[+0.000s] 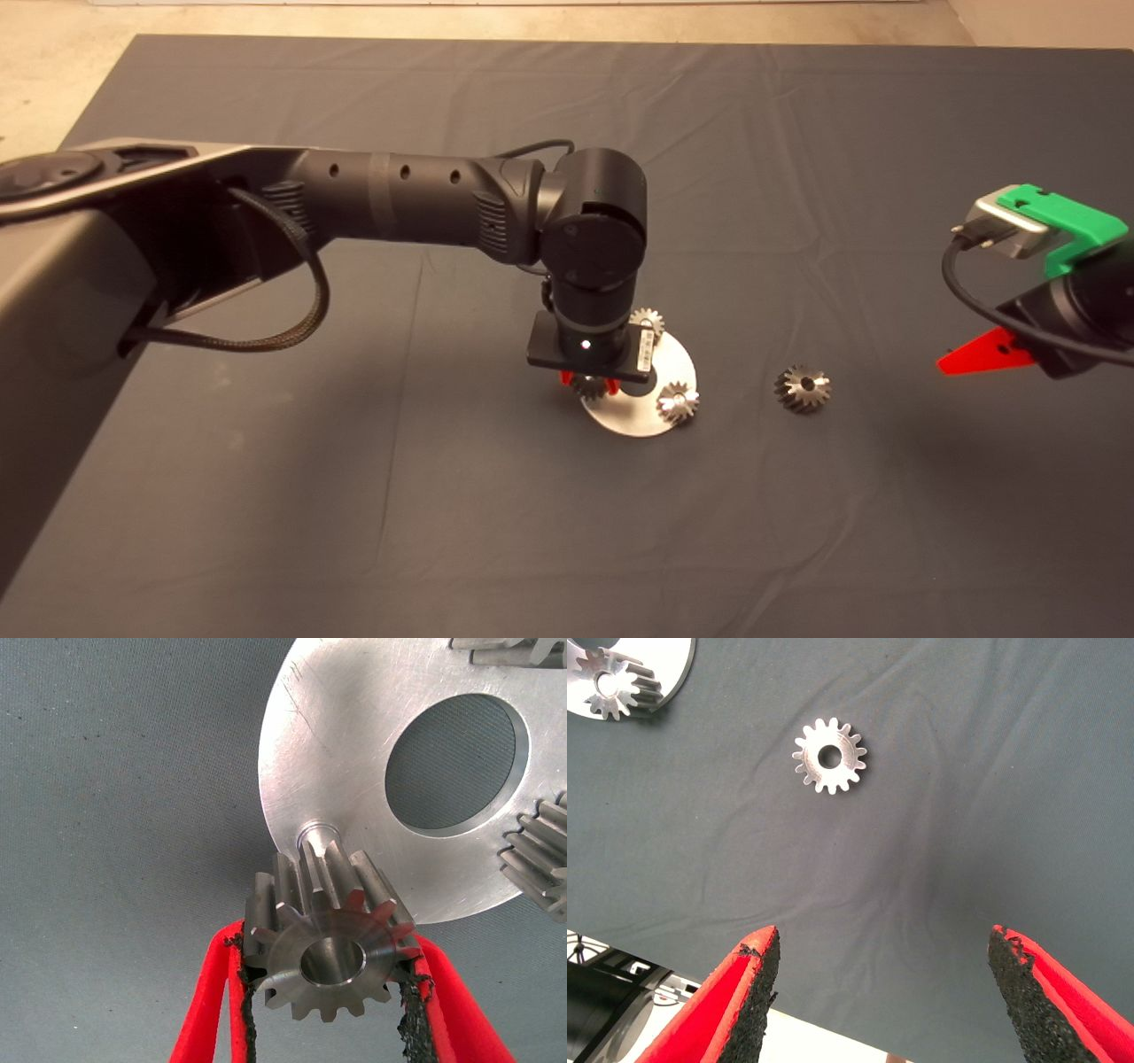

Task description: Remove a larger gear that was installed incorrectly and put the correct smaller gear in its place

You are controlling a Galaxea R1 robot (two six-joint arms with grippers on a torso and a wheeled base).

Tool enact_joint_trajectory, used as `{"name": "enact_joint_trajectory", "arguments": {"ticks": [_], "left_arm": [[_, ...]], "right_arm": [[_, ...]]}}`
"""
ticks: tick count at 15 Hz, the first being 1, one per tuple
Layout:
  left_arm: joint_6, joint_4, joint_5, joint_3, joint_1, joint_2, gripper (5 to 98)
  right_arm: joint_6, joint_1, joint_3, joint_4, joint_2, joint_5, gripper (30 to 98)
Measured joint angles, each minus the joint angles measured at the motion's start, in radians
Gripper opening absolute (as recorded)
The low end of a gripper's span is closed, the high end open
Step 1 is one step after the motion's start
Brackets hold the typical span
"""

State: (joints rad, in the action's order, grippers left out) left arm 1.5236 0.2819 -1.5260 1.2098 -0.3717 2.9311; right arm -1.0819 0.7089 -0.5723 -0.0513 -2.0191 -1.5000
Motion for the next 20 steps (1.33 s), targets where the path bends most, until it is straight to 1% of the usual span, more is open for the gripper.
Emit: {"name": "enact_joint_trajectory", "arguments": {"ticks": [2, 6, 9, 20], "left_arm": [[-0.001, 0.001, 0.000, 0.005, 0.000, 0.000, 28.2], [-0.002, 0.019, 0.000, 0.008, 0.001, 0.000, 28.1], [-0.002, 0.029, -0.001, 0.014, 0.010, 0.000, 28.1], [-0.002, 0.033, 0.000, 0.014, 0.011, 0.000, 27.9]], "right_arm": [[0.000, 0.000, 0.000, 0.000, 0.000, 0.000, 62.8], [0.000, 0.000, 0.000, 0.000, 0.000, 0.000, 62.8], [0.000, 0.000, 0.000, 0.000, 0.000, 0.000, 62.8], [0.000, 0.000, 0.000, 0.000, 0.000, 0.000, 62.8]]}}
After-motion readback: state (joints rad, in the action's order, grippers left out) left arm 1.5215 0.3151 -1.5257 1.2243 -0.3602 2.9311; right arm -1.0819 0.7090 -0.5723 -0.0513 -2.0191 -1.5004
